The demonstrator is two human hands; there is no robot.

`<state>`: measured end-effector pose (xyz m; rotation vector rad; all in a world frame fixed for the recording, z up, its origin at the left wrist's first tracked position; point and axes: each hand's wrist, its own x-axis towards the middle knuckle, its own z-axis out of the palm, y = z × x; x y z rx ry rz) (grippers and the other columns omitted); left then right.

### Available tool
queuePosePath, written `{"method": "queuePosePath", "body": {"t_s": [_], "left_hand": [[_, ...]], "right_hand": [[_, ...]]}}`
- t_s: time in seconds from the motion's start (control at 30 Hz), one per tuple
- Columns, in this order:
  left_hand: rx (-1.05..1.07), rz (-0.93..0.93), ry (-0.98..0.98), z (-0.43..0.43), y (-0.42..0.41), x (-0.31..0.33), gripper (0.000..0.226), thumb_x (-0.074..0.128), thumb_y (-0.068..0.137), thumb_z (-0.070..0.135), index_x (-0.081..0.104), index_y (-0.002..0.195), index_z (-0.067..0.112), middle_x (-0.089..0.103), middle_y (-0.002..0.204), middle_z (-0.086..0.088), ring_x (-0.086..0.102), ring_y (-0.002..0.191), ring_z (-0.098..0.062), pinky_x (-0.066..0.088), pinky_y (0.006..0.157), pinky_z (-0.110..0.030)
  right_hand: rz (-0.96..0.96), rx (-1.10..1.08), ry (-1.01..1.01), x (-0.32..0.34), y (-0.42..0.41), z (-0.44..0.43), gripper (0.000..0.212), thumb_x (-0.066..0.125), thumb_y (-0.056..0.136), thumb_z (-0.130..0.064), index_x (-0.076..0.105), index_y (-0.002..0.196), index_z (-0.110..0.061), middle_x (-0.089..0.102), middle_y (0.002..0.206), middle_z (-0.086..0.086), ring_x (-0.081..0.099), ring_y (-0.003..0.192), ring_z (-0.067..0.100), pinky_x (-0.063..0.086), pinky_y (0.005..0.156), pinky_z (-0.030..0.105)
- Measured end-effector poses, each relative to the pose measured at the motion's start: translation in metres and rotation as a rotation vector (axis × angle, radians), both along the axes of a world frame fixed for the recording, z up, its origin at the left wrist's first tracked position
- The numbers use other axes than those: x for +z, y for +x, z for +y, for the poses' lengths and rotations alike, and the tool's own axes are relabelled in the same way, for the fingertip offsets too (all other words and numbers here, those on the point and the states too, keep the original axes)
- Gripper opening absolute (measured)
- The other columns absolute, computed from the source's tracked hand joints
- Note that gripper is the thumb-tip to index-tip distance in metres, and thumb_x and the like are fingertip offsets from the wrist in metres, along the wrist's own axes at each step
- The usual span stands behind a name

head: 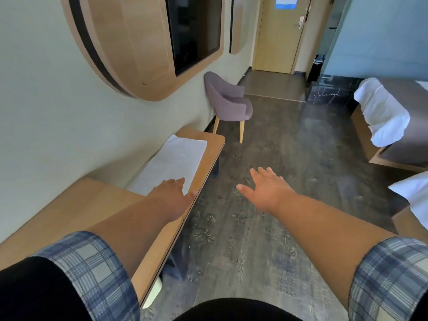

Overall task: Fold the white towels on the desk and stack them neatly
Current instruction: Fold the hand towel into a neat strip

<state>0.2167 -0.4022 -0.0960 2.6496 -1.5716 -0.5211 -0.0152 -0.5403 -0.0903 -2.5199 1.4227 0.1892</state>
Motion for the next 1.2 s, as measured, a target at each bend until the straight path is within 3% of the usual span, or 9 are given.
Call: {"method": "queuePosePath", "body": {"t_s": [0.2,0.47,0.53,0.77,0.93,1.2], "left_hand": [[0.108,0.035,0.126,-0.102,0.035,-0.064,0.077,0.023,0.097,0.067,0.011,0.158,0.022,0.018,0.164,-0.005,0.02,0.149,-0.028,0.023,0.119,-0.048],[0.49,0.087,0.138,-0.179,0.072,-0.096,0.072,0.026,0.099,0.062,0.019,0.156,0.019,0.031,0.158,-0.007,0.03,0.144,-0.028,0.028,0.116,-0.046],[0.559,0.114,0.119,-0.181,0.08,-0.105,0.072,0.029,0.099,0.061,0.019,0.156,0.019,0.03,0.158,-0.008,0.03,0.144,-0.028,0.031,0.114,-0.044],[0.673,0.116,0.054,-0.191,0.15,-0.155,0.075,0.036,0.096,0.064,0.017,0.157,0.024,0.022,0.162,-0.008,0.023,0.147,-0.028,0.024,0.116,-0.042],[0.708,0.111,0.062,-0.224,0.232,-0.218,0.076,0.036,0.097,0.063,0.013,0.157,0.023,0.018,0.163,-0.007,0.015,0.149,-0.028,0.019,0.118,-0.045],[0.86,0.178,0.11,-0.268,0.316,-0.35,0.072,0.033,0.1,0.057,0.007,0.157,0.023,0.009,0.165,-0.007,0.008,0.151,-0.025,0.014,0.119,-0.042]], "right_hand": [[0.044,0.102,0.092,-0.067,0.043,-0.13,0.088,0.023,0.094,-0.074,0.007,0.16,-0.018,0.004,0.167,0.006,-0.002,0.153,0.025,0.011,0.123,0.05],[0.127,0.497,0.065,-0.082,0.158,-0.284,0.087,0.025,0.095,-0.072,0.01,0.159,-0.015,0.007,0.166,0.008,0.001,0.153,0.027,0.012,0.12,0.052],[0.114,0.603,0.069,-0.091,0.201,-0.298,0.085,0.027,0.096,-0.069,0.012,0.159,-0.014,0.01,0.166,0.008,0.003,0.152,0.026,0.013,0.12,0.052],[0.162,0.879,0.122,-0.151,0.343,-0.306,0.086,0.022,0.095,-0.072,-0.003,0.159,-0.02,-0.008,0.167,0.005,-0.01,0.153,0.026,0.003,0.123,0.049],[0.152,0.938,0.179,-0.223,0.426,-0.324,0.085,0.021,0.094,-0.073,-0.004,0.159,-0.024,-0.011,0.167,0.003,-0.014,0.152,0.023,-0.002,0.122,0.048],[0.15,0.969,0.108,-0.366,0.54,-0.361,0.08,0.023,0.095,-0.07,0.0,0.158,-0.028,-0.008,0.167,0.004,-0.013,0.152,0.026,-0.001,0.123,0.05]]}}
